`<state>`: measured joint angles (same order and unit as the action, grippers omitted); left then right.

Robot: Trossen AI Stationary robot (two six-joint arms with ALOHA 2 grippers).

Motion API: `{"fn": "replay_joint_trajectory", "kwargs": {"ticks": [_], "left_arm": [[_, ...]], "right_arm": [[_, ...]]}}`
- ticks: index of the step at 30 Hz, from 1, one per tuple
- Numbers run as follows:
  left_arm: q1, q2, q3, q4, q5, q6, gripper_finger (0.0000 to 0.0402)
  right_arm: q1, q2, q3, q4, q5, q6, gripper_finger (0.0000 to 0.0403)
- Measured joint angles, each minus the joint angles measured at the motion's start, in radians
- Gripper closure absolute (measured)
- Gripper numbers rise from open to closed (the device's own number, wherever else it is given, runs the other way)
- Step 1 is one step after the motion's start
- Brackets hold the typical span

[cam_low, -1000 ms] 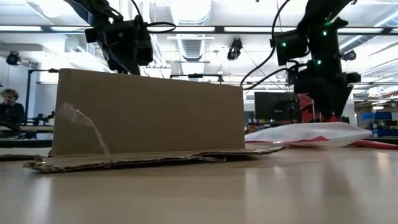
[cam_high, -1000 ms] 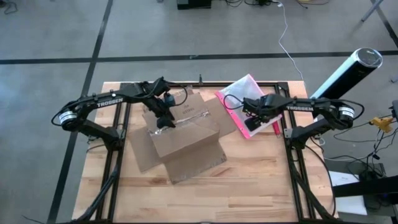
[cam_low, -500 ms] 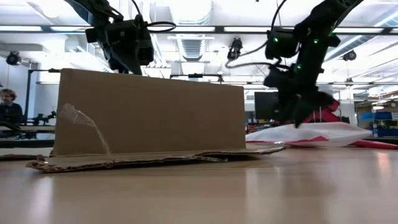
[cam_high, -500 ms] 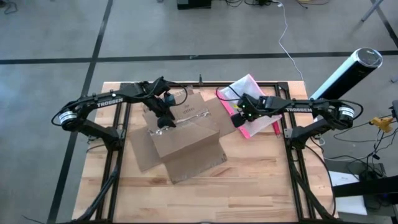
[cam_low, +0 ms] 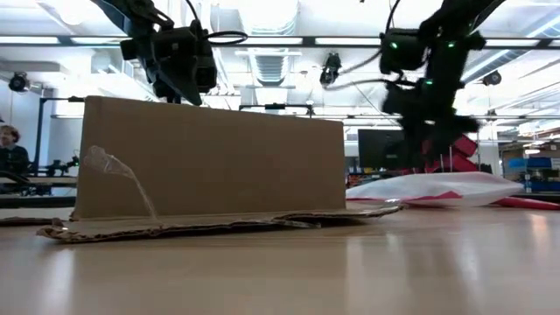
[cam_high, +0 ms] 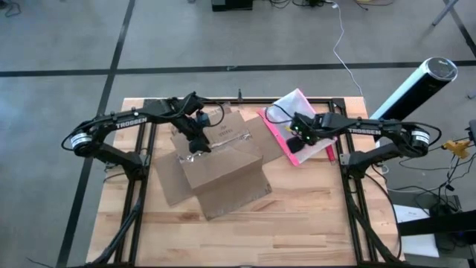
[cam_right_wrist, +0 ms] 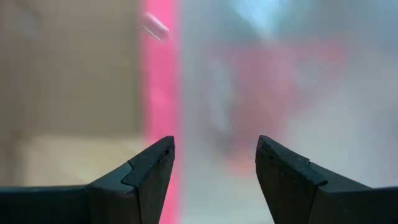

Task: Unpack boxes
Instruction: Break down the cardboard box

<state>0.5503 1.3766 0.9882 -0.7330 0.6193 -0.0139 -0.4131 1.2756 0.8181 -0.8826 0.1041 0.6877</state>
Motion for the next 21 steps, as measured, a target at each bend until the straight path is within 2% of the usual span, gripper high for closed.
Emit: {"fn": "replay_joint_trajectory", "kwargs": {"ticks": [5, 11, 16, 21], "left_arm": [[0.000, 0.000, 0.000, 0.001, 0.001, 0.000, 0.0125], [0.000, 0.000, 0.000, 0.006, 0.001, 0.000, 0.0125], [-0.001, 0.000, 0.000, 0.009, 0.001, -0.020, 0.0125], [-0.003, 0.000, 0.000, 0.009, 0.002, -0.026, 0.0125]], "right_arm": [[0.000, 0.002, -0.009, -0.246, -0.019, 0.033, 0.0199], [0.001, 0.005, -0.049, -0.272, -0.093, 0.045, 0.0199], [0.000, 0.009, -0.086, -0.284, 0.050, 0.061, 0.0199], [-0.006, 0.011, -0.151, -0.271, 0.049, 0.085, 0.0199]]}}
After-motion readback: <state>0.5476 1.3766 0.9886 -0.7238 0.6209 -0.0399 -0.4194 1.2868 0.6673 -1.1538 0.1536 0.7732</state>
